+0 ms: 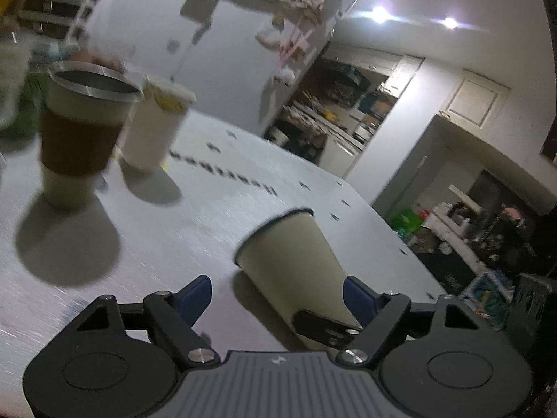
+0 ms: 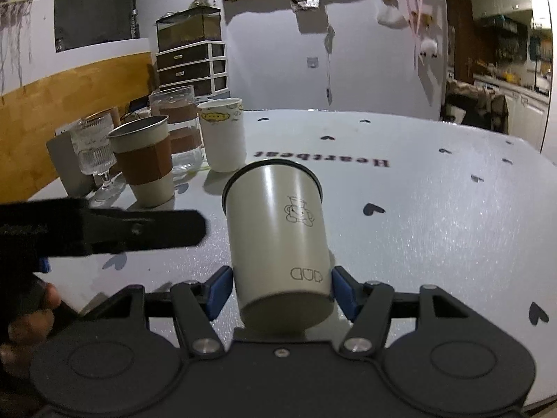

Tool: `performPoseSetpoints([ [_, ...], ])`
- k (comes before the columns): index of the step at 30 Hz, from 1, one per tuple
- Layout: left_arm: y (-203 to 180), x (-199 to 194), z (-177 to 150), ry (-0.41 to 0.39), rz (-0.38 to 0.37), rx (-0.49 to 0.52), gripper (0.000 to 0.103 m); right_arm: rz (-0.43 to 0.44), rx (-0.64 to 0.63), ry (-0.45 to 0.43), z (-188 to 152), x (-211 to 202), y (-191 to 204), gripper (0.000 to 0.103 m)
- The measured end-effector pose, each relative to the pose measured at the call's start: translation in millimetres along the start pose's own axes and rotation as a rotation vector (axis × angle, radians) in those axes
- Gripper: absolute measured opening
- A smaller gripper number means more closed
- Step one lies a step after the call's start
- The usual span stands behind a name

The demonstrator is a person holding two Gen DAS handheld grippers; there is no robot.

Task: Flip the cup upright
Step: 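Close the left tool on the beige cup's rim end while the right tool holds its body, then rotate the beige cup opening-up with the left tool while the right tool steadies it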

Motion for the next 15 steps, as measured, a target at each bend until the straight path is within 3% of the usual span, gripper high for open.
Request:
performPoseSetpoints([
  [4,2.4,24.2,-3.8,0.086,-0.071,-0.096,0.082,-0.001,-0.015,-0.016,-1.6,-0.3,1.2,0.063],
  [8,9.3,48.2,-0.1,0.132,-0.164,-0.302,0.082,0.004,-0.021,-0.028,-4.6,-0.3,1.2,0.063],
  [11,10.1,57.6,5.5,0.122,-0.156,-0.352,0.084,0.014,-0.026,-0.031,-6.3,-0.8,3.2,0.062],
  [15,7.2,64.2,9.1,0.106,-0.13,-0.339,0.085,0.013,-0.026,-0.035,-7.8,-2.6,2.1,0.062],
])
Point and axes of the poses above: each gripper's, at about its wrist camera, not at the fingertips, and x roughly the way its jaws point, y to its left, z to its top, the point moved 9 cm from there along x, roughly the way its jaws point, and after that the axes turned 4 degrees about x, right-handed, at the moved point
